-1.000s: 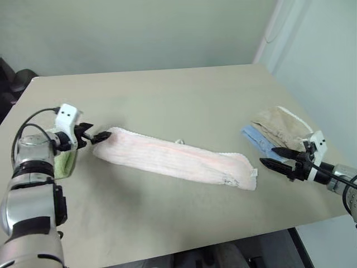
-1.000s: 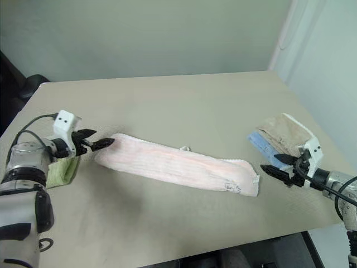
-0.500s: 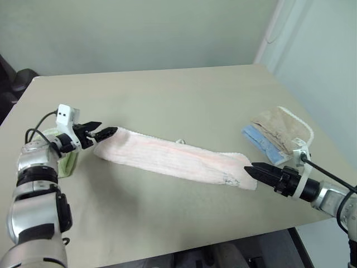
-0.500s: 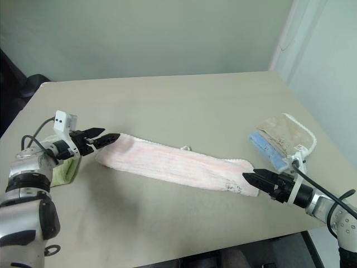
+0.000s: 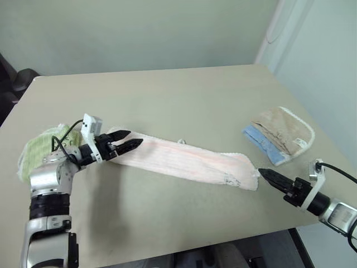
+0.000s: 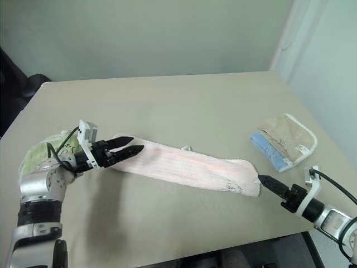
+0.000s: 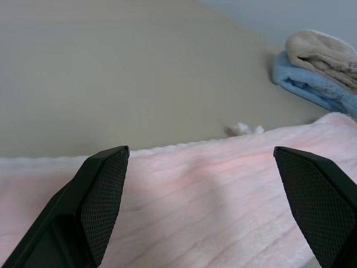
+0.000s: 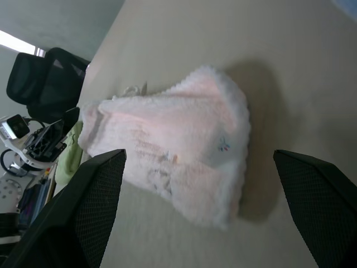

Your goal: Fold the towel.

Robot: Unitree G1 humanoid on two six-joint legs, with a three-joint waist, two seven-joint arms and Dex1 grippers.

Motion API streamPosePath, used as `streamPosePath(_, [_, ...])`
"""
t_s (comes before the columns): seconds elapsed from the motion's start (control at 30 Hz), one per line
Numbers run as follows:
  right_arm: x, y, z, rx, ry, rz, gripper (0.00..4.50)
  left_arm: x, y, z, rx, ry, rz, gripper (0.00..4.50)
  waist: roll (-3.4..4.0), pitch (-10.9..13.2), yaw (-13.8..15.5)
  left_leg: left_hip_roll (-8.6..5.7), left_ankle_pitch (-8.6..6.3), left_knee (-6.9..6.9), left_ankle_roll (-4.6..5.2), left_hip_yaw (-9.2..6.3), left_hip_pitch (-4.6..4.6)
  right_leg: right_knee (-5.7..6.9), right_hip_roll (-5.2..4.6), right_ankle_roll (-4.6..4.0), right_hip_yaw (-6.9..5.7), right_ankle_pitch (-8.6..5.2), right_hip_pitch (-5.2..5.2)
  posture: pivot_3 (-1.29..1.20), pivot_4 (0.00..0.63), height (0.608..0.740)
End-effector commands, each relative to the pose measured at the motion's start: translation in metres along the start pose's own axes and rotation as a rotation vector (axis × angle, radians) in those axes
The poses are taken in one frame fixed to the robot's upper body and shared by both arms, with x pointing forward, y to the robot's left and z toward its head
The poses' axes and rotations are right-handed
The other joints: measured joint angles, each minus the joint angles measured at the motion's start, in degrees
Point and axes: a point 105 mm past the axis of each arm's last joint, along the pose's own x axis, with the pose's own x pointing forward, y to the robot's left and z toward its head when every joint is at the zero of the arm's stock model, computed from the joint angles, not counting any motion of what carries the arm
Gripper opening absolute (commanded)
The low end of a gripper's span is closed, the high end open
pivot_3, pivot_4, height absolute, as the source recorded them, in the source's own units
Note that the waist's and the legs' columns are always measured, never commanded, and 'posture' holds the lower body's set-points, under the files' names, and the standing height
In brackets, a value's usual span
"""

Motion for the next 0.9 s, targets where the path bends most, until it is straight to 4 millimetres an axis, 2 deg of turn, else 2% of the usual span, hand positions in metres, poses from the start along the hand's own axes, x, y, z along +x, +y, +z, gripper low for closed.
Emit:
streamPosePath(0.03, [-0.006, 0.012, -0.001, 0.006, 0.005, 0.032, 4.47, 0.005, -0.013, 0.004, 0.009, -0.018, -0.031, 4.5, 0.01, 0.01, -0.03, 0.0, 0.0, 0.0, -0.01, 0.01, 0.0, -0.01, 0.0, 0.0, 0.0, -0.01, -0.01, 0.0, 0.15, 0.74])
streamPosePath(0.2, [-0.007, 0.019, -0.013, 0.049, 0.031, 0.045, 4.47, 0.007, -0.02, -0.002, -0.007, -0.014, -0.043, 4.5, 0.03, 0.01, -0.07, 0.0, -0.02, 0.0, -0.03, 0.01, -0.01, -0.01, 0.0, 0.06, 0.01, -0.15, 0.01, 0.0, 0.15, 0.74])
streamPosePath(0.33, [0.0, 0.024, -0.026, 0.094, 0.058, 0.059, 4.47, 0.01, -0.023, -0.003, -0.017, -0.016, -0.047, 4.5, 0.03, 0.01, -0.08, 0.0, -0.04, 0.0, -0.07, 0.02, -0.02, -0.01, 0.0, 0.08, 0.02, -0.26, 0.01, 0.0, 0.15, 0.74])
streamPosePath(0.57, [0.013, 0.02, -0.042, 0.192, 0.06, 0.031, 4.47, 0.014, -0.024, 0.001, -0.012, -0.029, -0.052, 4.5, 0.04, 0.02, -0.06, -0.01, -0.05, 0.0, -0.07, 0.01, -0.03, -0.01, -0.01, 0.12, 0.03, -0.3, 0.01, 0.0, 0.15, 0.74])
streamPosePath(0.67, [0.017, 0.014, -0.044, 0.231, 0.04, 0.001, 4.47, 0.014, -0.025, 0.002, -0.009, -0.033, -0.053, 4.5, 0.01, 0.0, -0.07, -0.01, -0.07, 0.0, -0.06, 0.01, -0.03, -0.02, -0.02, 0.13, 0.04, -0.31, 0.01, 0.0, 0.15, 0.74])
streamPosePath(0.9, [0.026, 0.003, -0.038, 0.281, -0.041, -0.058, 4.47, 0.015, -0.026, 0.003, -0.005, -0.035, -0.051, 4.5, -0.08, -0.05, -0.28, -0.02, -0.07, 0.03, -0.06, 0.02, -0.02, -0.05, -0.02, 0.15, 0.06, -0.32, 0.02, 0.0, 0.15, 0.74])
